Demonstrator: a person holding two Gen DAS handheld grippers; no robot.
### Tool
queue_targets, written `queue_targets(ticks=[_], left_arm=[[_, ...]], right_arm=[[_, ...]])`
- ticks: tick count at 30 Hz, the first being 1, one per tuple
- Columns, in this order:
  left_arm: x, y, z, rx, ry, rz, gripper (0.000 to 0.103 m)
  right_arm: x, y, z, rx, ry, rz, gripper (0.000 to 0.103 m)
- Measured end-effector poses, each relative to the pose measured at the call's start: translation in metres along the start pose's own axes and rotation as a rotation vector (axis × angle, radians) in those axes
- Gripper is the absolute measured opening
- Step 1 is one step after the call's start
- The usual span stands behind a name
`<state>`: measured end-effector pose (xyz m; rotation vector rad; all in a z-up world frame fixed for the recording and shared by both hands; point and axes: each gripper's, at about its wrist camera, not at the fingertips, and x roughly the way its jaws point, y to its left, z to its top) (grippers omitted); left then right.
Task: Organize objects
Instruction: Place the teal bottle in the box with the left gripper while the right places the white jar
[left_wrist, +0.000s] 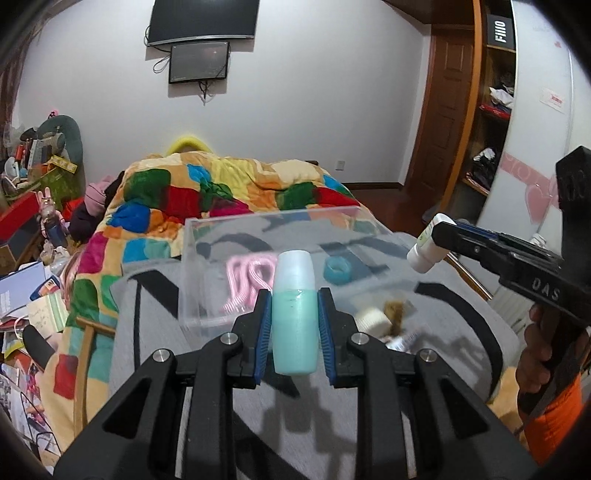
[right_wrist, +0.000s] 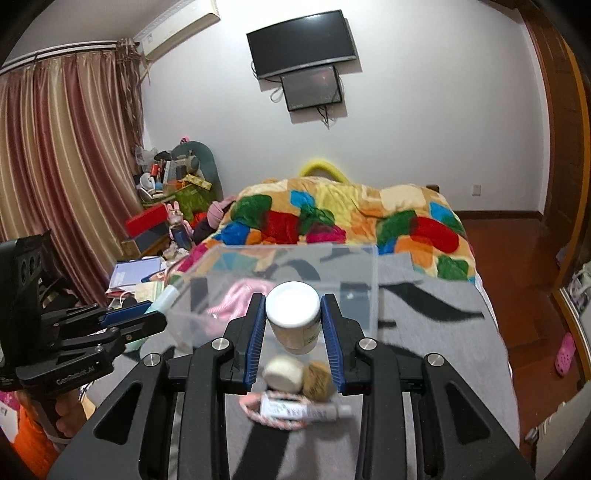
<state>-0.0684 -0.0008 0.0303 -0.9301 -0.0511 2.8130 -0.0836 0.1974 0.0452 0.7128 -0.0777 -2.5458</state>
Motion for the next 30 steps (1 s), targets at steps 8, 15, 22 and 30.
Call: queue_targets(ticks=[8, 15, 22, 30], left_arm=[[0.054, 0.021, 0.019, -0.038, 0.072, 0.034, 0.024], [0.09, 0.024, 0.021, -0.075, 0.146, 0.004, 0.024], [0.102, 0.023, 0.015, -0.083, 0.194, -0.002, 0.024], [0.088, 0.018, 0.015, -0.071, 0.191, -0.008, 0.032]], right_arm=[[0.054, 0.011, 0.006, -0.005, 0.075, 0.02, 0.028], [0.085, 0.009, -0.005, -0.014, 0.155, 0.014, 0.028], [0.092, 0.004, -0.01, -0.019, 0.191, 0.007, 0.028], [0.084, 0.001, -0.012, -0.035, 0.209, -0.014, 0.034]])
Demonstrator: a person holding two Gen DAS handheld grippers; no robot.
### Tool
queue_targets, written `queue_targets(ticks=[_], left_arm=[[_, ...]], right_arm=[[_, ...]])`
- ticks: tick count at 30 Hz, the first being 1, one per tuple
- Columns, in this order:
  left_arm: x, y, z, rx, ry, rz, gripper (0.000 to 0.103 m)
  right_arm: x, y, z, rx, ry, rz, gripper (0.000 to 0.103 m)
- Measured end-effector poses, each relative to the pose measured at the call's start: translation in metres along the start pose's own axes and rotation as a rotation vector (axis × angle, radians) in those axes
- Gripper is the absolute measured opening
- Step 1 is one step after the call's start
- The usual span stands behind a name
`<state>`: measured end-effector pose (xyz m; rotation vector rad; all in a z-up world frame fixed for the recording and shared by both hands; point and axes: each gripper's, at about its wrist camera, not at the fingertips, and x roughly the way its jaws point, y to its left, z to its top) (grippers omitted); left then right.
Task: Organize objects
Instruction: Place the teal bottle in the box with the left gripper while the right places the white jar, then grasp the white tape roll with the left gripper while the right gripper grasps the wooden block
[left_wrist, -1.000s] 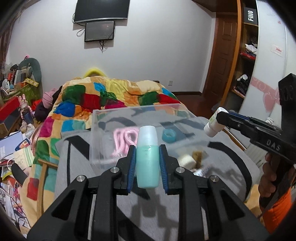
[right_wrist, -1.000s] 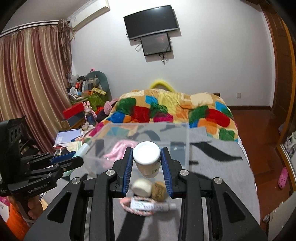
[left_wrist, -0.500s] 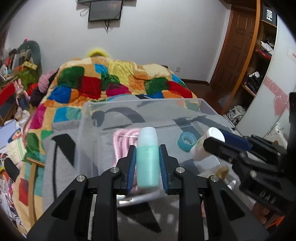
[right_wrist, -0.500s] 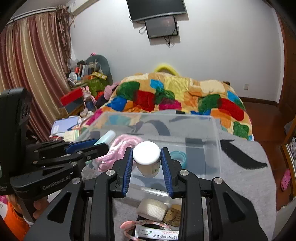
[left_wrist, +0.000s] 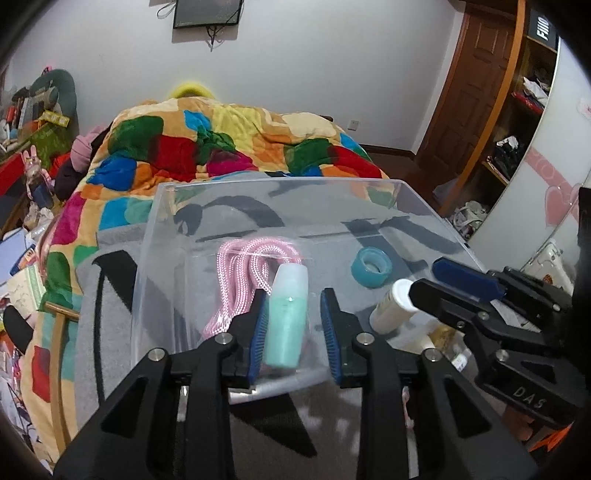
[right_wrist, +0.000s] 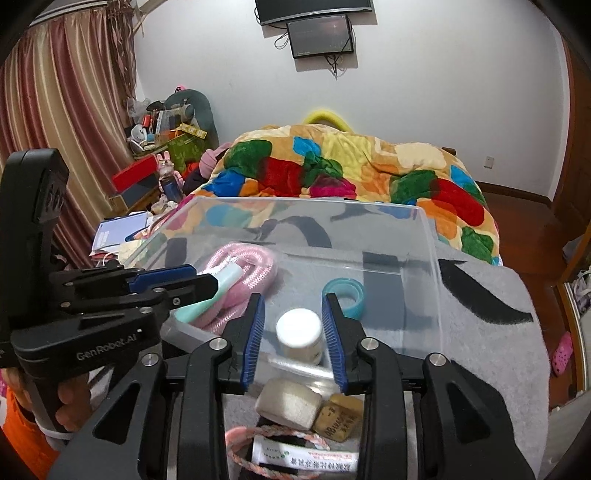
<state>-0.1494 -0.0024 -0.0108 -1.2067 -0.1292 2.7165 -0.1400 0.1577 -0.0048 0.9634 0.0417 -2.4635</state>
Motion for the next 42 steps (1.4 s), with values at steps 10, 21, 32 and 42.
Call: queue_targets(ticks=[10, 21, 32, 42], left_arm=[[-0.034, -0.025, -0.017, 0.083, -0.076, 0.039, 0.053], [-0.04, -0.043, -0.051, 0.111, -0.046, 0.006, 0.059], [-0.014, -0.054, -0.062, 0.128, 0.031, -0.022, 0.059], [0.001, -0.08, -0.055, 0.143, 0.068, -0.046, 0.06]], right_arm=[[-0.046, -0.01, -0.021, -0.045, -0.067, -0.076, 0.042], [-0.031, -0.03, -0.059, 0.05, 0.028, -0.051, 0.042], [-0.011, -0.024, -0.063, 0.069, 0.062, 0.025, 0.026], [-0.023, -0.039, -0.078, 0.079, 0.063, 0.03, 0.006]])
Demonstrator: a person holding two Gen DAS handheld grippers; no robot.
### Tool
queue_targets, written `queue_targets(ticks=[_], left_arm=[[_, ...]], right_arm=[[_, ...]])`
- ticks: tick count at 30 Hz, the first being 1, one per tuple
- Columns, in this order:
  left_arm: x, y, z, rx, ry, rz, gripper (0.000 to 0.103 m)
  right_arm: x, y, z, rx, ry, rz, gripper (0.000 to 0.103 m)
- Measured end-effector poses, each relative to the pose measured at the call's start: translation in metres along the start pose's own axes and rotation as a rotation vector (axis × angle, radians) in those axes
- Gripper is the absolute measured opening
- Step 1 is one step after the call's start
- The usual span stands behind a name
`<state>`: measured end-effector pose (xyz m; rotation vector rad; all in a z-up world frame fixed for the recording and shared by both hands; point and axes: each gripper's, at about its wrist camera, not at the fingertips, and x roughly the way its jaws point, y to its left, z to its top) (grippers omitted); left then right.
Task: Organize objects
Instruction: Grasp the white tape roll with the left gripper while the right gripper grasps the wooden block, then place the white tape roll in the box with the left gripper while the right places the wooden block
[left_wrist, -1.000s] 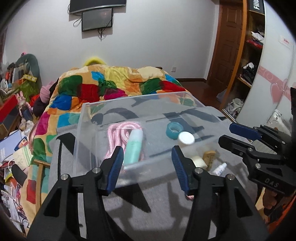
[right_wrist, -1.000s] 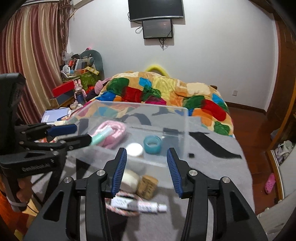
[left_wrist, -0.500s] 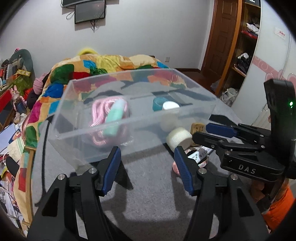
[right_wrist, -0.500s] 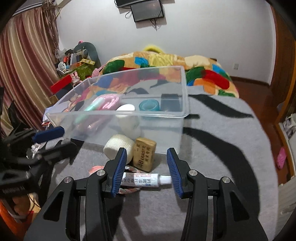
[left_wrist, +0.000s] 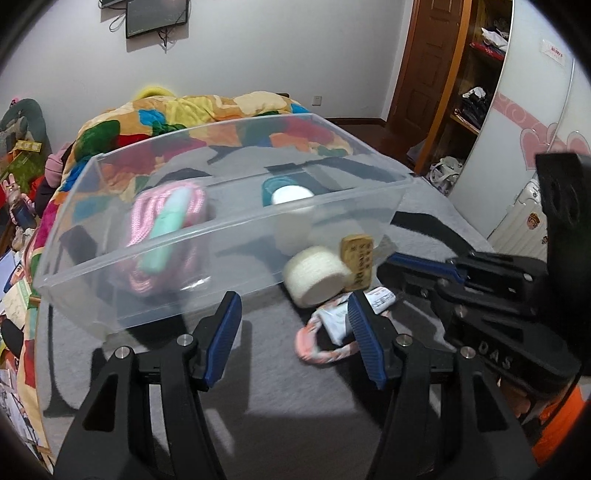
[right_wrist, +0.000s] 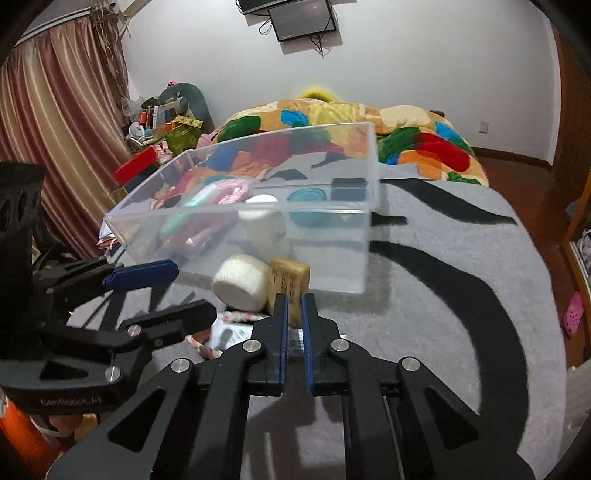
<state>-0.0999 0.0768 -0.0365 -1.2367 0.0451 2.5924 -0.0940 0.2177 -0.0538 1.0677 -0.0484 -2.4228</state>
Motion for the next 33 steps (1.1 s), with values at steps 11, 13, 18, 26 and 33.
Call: queue_targets(ticks=[11, 13, 18, 26, 33], left_arm=[[0.03, -0.005, 0.009, -0.105, 0.057, -0.024, 0.041], [0.026, -0.004, 0.006, -0.11, 0.042, -0.026, 0.041], [0.013, 0.003, -0.004, -0.105, 0.012, -0.02, 0.04], [-0.013, 0.025, -0.021, -0.106, -0.034, 0.003, 0.04], [-0.036, 0.037, -0.021, -0.117, -0.098, -0.003, 0.04]], right_arm=[[-0.027, -0.015, -0.004, -0.005, -0.024, 0.023, 0.01], [-0.024, -0.013, -0.001, -0.003, -0.022, 0.028, 0.021], [-0.006, -0.011, 0.009, 0.023, 0.009, 0.037, 0.027], [0.029, 0.006, 0.021, 0.009, 0.088, 0.015, 0.027], [0.017, 0.014, 0.016, -0.01, 0.055, 0.021, 0.011]])
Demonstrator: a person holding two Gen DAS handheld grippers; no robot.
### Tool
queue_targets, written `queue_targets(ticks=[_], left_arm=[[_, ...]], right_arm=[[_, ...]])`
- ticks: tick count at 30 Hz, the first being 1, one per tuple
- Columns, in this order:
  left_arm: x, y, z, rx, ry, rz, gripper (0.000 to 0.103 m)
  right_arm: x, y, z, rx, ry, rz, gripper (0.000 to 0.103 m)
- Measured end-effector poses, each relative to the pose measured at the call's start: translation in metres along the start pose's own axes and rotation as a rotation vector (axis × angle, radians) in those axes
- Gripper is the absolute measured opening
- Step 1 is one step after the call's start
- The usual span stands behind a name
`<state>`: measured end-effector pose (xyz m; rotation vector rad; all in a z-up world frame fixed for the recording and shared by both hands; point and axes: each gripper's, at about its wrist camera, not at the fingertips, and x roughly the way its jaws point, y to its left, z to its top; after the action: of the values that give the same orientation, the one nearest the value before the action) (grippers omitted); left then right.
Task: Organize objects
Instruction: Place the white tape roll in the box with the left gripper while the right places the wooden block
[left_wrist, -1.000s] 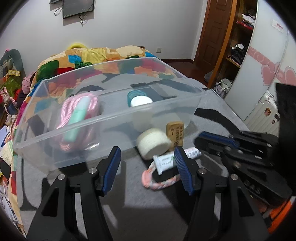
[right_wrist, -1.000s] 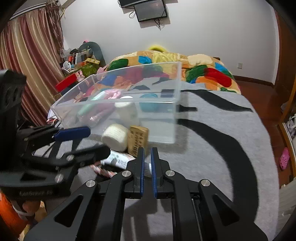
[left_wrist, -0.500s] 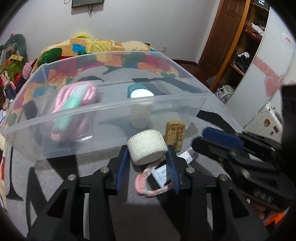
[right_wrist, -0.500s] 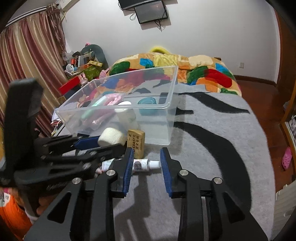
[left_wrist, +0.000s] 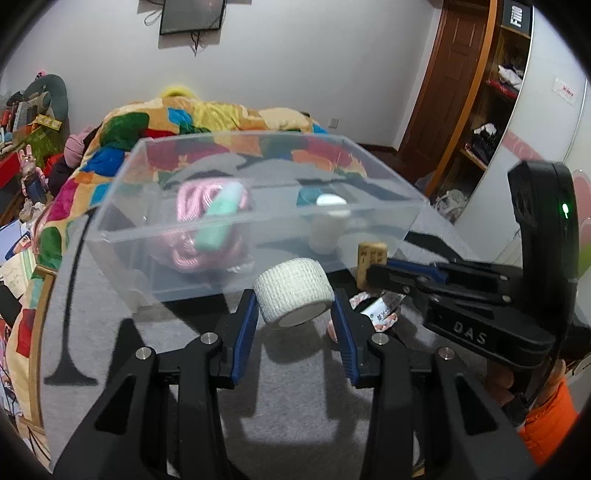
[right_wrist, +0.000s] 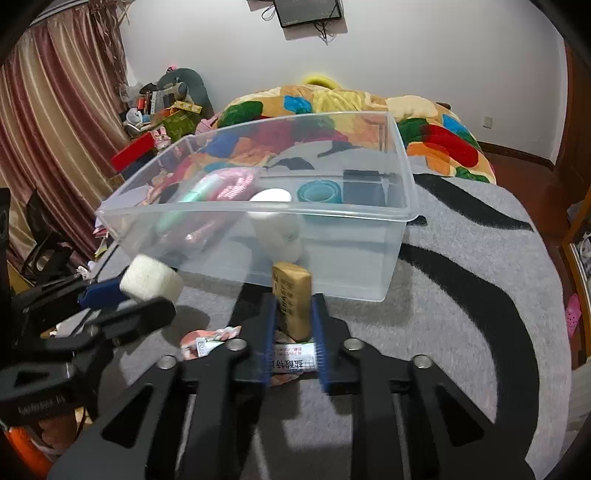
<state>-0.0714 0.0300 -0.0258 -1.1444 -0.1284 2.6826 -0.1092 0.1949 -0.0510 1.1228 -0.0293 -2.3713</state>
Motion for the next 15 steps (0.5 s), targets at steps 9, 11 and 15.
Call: queue_targets(ticks=[9, 11, 15], left_arm=[[-0.023, 0.008, 0.025, -0.009, -0.086, 0.001, 0.04], [-0.025, 0.01, 0.032, -0.006, -0.099, 0.009, 0.04], [-0.025, 0.011, 0.046, 0.0, -0.129, 0.026, 0.04]], right_arm=[[-0.037, 0.021, 0.004, -0.054, -0.104, 0.046, 0.01], [-0.046, 0.024, 0.009, -0.055, -0.136, 0.054, 0.01], [-0.06, 0.023, 0.023, -0.045, -0.207, 0.037, 0.01]])
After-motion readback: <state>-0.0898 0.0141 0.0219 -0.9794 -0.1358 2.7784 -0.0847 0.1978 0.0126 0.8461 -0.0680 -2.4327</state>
